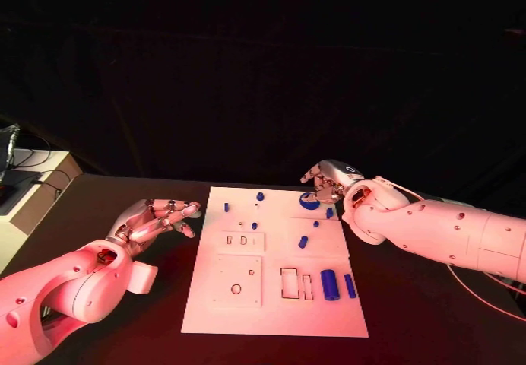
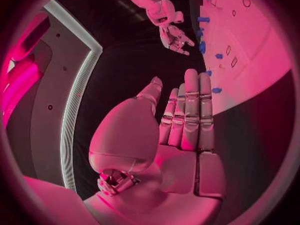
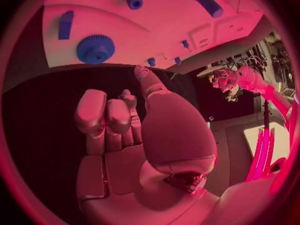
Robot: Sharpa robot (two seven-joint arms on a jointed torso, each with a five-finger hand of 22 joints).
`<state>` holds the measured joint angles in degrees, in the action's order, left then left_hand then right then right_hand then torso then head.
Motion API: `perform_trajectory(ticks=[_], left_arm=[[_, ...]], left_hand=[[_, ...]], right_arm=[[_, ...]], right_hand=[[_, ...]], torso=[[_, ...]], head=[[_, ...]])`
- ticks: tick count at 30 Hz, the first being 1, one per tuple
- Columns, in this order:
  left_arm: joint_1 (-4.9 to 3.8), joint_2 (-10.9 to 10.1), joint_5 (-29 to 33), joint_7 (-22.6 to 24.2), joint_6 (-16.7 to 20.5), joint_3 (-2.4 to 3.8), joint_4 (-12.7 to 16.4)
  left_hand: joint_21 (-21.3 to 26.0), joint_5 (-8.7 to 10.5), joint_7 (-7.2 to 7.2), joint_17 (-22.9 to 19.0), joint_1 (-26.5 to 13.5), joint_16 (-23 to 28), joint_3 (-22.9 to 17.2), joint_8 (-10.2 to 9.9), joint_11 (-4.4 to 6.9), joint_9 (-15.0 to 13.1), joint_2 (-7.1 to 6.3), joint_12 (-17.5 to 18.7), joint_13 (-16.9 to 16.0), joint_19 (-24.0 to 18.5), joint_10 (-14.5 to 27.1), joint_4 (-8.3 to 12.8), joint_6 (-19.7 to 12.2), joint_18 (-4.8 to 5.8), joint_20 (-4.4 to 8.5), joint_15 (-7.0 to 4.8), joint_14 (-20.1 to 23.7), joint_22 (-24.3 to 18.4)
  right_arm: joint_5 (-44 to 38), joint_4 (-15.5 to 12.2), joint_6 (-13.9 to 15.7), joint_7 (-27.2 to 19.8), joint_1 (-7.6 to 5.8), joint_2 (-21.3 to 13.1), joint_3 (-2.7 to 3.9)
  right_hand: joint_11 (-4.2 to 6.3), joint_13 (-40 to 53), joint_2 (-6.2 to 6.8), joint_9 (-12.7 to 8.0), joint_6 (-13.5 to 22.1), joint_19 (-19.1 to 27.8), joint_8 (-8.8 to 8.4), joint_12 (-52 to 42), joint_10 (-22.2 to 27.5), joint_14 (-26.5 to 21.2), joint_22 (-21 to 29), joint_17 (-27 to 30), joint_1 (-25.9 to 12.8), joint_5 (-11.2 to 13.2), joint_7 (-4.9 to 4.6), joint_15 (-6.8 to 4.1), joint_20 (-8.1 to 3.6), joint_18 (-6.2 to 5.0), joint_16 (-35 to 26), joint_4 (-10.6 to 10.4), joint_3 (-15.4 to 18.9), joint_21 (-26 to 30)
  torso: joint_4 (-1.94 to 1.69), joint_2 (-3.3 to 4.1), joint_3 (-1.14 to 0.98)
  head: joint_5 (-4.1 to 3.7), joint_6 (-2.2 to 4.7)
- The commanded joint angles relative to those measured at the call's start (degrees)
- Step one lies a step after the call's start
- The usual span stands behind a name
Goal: Assemble the parts on the task board
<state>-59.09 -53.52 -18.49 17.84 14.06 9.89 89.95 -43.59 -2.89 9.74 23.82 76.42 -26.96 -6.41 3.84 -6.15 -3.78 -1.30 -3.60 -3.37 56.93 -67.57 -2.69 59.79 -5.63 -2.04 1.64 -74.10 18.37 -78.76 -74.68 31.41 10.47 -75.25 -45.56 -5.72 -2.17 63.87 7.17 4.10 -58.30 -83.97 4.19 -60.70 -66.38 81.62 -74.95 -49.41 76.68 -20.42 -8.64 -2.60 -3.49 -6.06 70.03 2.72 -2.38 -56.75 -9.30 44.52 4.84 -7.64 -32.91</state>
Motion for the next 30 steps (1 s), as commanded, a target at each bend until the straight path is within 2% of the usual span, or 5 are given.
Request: perform_trajectory(ticks=[1,11,18,22,30], left_arm=[[-0.06,-0.12,-0.31,0.65,-0.23,0.04,0.3],[-0.05,-0.08,-0.37,0.63,-0.26,0.04,0.37],[-0.05,0.01,-0.37,0.61,-0.33,0.04,0.26],[-0.05,0.09,-0.37,0.57,-0.41,0.04,0.14],[-0.04,0.19,-0.53,0.41,-0.69,0.04,0.05]], left_hand=[[-0.31,-0.03,-0.26,-0.08,0.06,-0.25,0.26,-0.17,0.14,0.04,0.24,0.17,-0.08,-0.41,0.4,0.26,-0.32,-0.8,0.1,-0.11,0.3,-0.11],[-0.31,-0.03,-0.26,-0.08,0.06,-0.25,0.26,-0.17,0.14,0.04,0.24,0.17,-0.08,-0.41,0.4,0.26,-0.32,-0.8,0.1,-0.11,0.3,-0.11],[-0.31,-0.03,-0.26,-0.08,0.06,-0.25,0.26,-0.17,0.14,0.04,0.24,0.17,-0.08,-0.41,0.4,0.26,-0.32,-0.8,0.1,-0.11,0.3,-0.11],[-0.31,-0.03,-0.26,-0.08,0.06,-0.25,0.26,-0.17,0.14,0.04,0.24,0.17,-0.08,-0.41,0.4,0.26,-0.32,-0.8,0.1,-0.11,0.3,-0.11],[-0.31,-0.03,-0.26,-0.08,0.06,-0.25,0.26,-0.17,0.14,0.04,0.24,0.17,-0.08,-0.41,0.4,0.26,-0.32,-0.8,0.1,-0.11,0.3,-0.11]], right_arm=[[4.75,-0.17,-4.76,-0.46,-0.08,-0.9,0.03],[4.26,2.56,-8.49,2.7,0.02,-0.48,0.01],[4.07,4.7,-8.05,4.28,0.2,1.04,-0.01],[4.73,4.89,-7.56,4.65,0.23,1.58,0.0],[4.09,6.47,-8.25,5.31,0.44,2.78,0.0]], right_hand=[[-0.27,4.36,0.47,0.06,0.63,-3.42,0.09,-2.97,-2.12,0.17,-8.53,-4.25,-0.31,-0.36,-0.06,0.63,0.63,0.47,2.16,-1.02,-0.24,-4.88],[-0.44,7.37,0.79,0.1,0.95,-2.99,0.21,-4.08,-3.64,0.61,-9.1,-8.2,-0.43,-0.8,-0.24,0.88,1.02,0.69,3.39,-1.85,-0.41,-9.36],[-0.47,7.78,0.83,0.08,1.01,-3.02,0.17,-4.42,-3.86,0.68,-9.24,-8.96,-0.66,-1.51,-0.27,0.93,1.06,0.77,3.74,-2.18,-0.51,-10.11],[-0.44,7.75,0.64,0.07,0.92,-3.03,0.19,-4.27,-3.7,0.68,-9.3,-9.22,-0.77,-4.13,-0.27,0.93,1.06,0.81,3.82,-1.97,-0.55,-10.44],[-0.45,7.85,0.3,0.06,0.86,-3.0,0.18,-4.3,-3.76,0.72,-9.38,-9.65,-1.28,-4.46,-0.26,0.94,1.1,0.88,3.94,-1.66,-0.53,-10.92]], torso=[[0.06,0.05,-0.11],[0.0,0.14,-0.2],[-0.1,0.08,-0.06],[-0.15,0.01,-0.05],[-0.04,0.01,-0.01]], head=[[-0.12,0.02],[-0.31,-0.09],[-0.39,-0.26],[-0.45,-0.38],[-0.16,-0.39]])
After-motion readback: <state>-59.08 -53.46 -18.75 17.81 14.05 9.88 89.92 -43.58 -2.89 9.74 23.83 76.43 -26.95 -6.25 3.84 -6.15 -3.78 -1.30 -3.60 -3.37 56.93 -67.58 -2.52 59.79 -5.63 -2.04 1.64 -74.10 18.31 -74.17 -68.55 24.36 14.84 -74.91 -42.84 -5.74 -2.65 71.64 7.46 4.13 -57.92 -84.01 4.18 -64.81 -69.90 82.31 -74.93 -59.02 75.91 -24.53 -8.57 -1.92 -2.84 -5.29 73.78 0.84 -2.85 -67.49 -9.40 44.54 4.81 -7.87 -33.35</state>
